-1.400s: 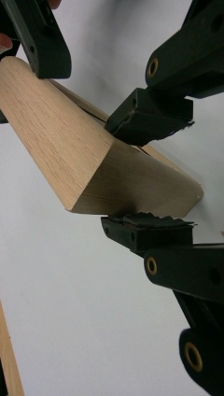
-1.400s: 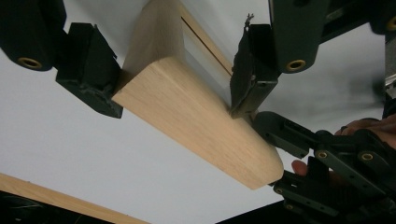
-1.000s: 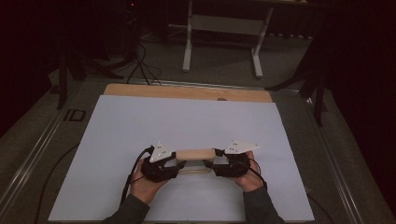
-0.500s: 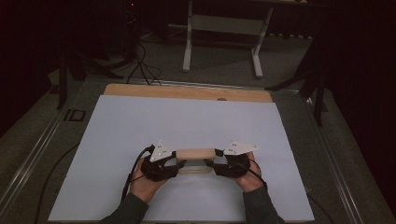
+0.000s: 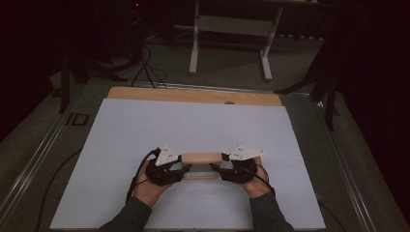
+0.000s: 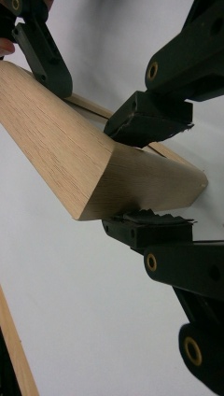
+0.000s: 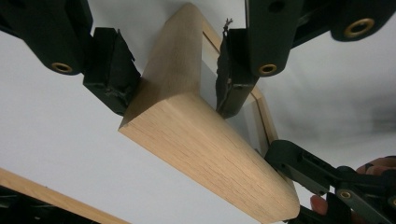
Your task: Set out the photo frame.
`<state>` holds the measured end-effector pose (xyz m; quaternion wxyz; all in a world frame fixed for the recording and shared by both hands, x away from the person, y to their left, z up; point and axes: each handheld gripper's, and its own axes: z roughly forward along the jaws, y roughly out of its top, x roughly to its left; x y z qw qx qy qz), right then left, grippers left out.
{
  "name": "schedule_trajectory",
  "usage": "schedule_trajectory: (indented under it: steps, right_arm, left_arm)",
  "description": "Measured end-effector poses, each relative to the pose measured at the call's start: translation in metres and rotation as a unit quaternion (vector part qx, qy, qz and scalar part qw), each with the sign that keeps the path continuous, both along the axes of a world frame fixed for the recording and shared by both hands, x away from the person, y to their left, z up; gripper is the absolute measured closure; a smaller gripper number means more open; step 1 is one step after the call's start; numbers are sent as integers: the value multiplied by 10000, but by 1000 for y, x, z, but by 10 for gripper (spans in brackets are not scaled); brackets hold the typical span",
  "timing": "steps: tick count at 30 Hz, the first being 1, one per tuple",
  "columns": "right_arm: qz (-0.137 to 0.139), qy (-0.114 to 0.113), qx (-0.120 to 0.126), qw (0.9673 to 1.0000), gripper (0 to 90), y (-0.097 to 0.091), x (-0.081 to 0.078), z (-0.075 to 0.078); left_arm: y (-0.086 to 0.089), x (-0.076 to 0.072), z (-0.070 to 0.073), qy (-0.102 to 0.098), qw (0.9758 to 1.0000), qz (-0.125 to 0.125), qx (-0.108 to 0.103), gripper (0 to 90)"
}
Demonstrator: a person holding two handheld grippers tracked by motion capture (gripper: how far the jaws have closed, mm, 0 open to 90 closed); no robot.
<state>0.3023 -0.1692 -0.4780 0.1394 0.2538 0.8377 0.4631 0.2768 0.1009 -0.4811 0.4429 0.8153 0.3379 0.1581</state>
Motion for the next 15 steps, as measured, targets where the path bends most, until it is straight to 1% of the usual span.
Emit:
schedule_trajectory:
  steps: [5, 11, 15]
  right_arm:
    - [-6, -18, -9, 10000, 503, 3, 1, -1]
    - [-9, -62, -54, 10000, 503, 7, 5, -1]
    - [-28, -81, -53, 9999, 502, 9, 8, 0]
  left_arm:
    - [2, 2, 0, -15, 10000, -10, 13, 553]
    - [5, 6, 1, -61, 9999, 6, 111, 552]
    - [7, 9, 2, -90, 9999, 25, 106, 552]
